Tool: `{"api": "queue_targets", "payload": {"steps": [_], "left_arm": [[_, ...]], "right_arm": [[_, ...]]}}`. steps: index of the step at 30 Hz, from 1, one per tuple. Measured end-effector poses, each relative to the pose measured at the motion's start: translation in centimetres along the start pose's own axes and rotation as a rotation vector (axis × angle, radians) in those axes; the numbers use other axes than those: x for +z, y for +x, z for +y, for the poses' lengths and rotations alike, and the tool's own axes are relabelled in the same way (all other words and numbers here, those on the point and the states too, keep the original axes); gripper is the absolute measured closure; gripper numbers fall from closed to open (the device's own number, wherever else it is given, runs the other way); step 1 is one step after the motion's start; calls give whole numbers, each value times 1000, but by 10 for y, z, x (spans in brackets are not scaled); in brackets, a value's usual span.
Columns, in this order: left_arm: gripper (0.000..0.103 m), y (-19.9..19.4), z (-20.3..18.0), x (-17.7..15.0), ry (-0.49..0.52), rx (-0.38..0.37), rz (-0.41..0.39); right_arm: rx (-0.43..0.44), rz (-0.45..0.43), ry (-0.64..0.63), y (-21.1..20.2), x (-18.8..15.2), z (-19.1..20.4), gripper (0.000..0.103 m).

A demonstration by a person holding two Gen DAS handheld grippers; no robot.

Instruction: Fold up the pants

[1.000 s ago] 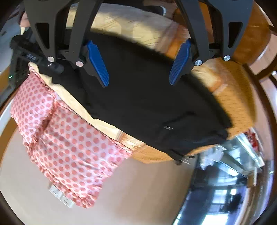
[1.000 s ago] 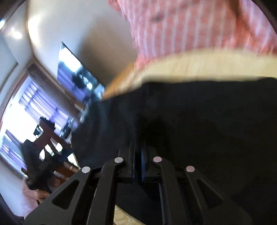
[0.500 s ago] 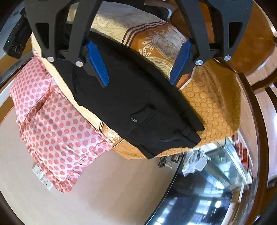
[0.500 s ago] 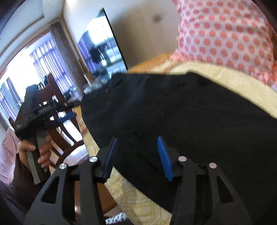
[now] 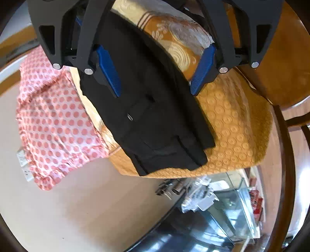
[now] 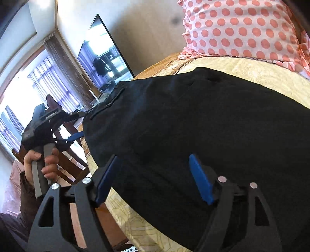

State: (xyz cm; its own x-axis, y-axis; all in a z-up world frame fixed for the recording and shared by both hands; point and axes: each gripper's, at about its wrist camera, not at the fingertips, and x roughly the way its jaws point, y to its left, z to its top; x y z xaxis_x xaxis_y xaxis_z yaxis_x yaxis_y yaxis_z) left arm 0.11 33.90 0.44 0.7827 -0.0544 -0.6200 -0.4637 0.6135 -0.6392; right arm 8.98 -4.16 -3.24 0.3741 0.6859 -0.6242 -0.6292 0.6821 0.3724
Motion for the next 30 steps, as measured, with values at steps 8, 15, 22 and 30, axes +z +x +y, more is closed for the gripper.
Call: {"api": "queue_targets", "payload": {"steps": [8,15,22,30], "left_arm": [[59,14,-1,15,-70,15,-11],[90,-5,-32,4,108,54,-147],[95,-42,-181,-38,548,-134,-224],[96,-24,-303,-216,1025,-541,96]], "right_arm": [[14,-19,0,-5,-1,8,28],[73,-67,46,-33,-9,-1,26],[4,-245,120,-117,-29,-36,23],[-304,-456,312,-217,-74,-96,20]]}}
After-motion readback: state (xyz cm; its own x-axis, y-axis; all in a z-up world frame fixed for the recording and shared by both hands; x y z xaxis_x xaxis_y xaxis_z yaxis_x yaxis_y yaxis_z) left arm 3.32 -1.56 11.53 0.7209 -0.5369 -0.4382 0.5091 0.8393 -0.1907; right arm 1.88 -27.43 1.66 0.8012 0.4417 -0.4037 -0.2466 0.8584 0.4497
